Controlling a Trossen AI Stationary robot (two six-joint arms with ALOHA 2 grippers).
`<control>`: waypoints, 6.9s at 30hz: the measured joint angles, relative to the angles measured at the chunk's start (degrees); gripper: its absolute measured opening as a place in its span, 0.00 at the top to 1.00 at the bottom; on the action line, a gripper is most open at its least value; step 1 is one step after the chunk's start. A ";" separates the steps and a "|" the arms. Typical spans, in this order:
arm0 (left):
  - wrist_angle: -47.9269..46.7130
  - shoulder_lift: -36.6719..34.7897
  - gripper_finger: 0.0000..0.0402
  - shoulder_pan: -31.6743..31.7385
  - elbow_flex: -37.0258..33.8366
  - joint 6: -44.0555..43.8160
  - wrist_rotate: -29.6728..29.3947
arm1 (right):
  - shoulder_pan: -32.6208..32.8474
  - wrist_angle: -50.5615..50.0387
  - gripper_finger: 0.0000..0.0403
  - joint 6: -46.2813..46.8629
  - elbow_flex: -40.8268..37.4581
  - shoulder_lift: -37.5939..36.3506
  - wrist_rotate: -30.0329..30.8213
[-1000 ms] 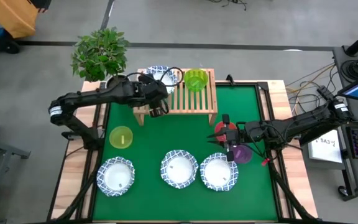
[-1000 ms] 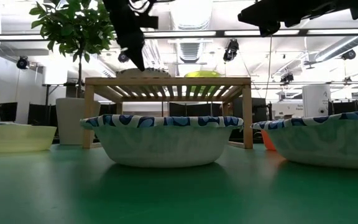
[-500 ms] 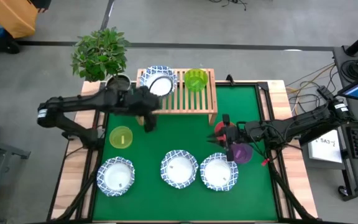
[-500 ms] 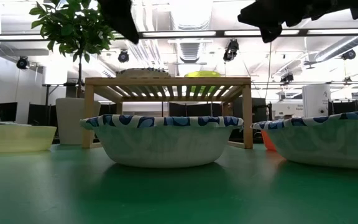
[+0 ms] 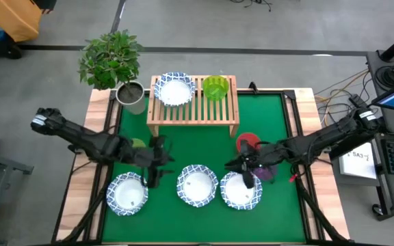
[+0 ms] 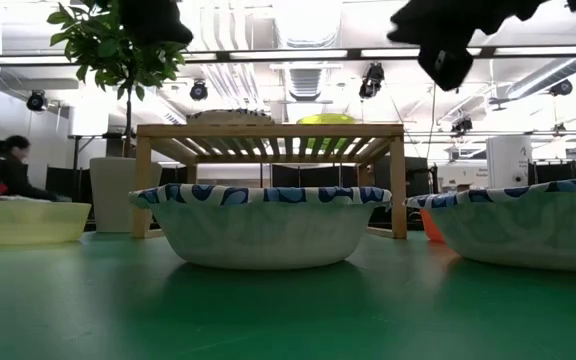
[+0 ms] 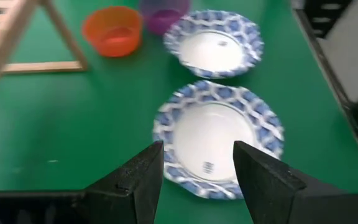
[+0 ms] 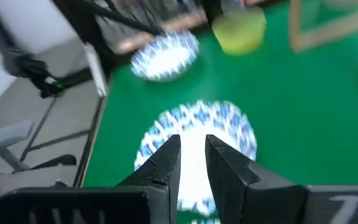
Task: Place and stack bowls onto a shelf
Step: Stack the orange bowl on top of the green bowl on the shelf, then stack the white patterned bowl on top of the white patterned bowl on the shelf
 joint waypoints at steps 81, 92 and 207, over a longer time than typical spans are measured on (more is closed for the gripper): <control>0.66 0.03 0.56 -4.30 -2.49 -0.66 -6.50 | -30.09 -45.23 0.98 -37.04 55.84 21.31 11.97; 0.65 0.03 0.56 -4.25 -2.49 -0.66 -6.55 | -40.16 -46.14 0.98 -36.75 55.82 28.07 4.32; 9.99 -15.91 1.00 45.94 -2.44 -11.24 -12.74 | 12.74 -41.86 0.68 2.70 20.45 8.04 48.09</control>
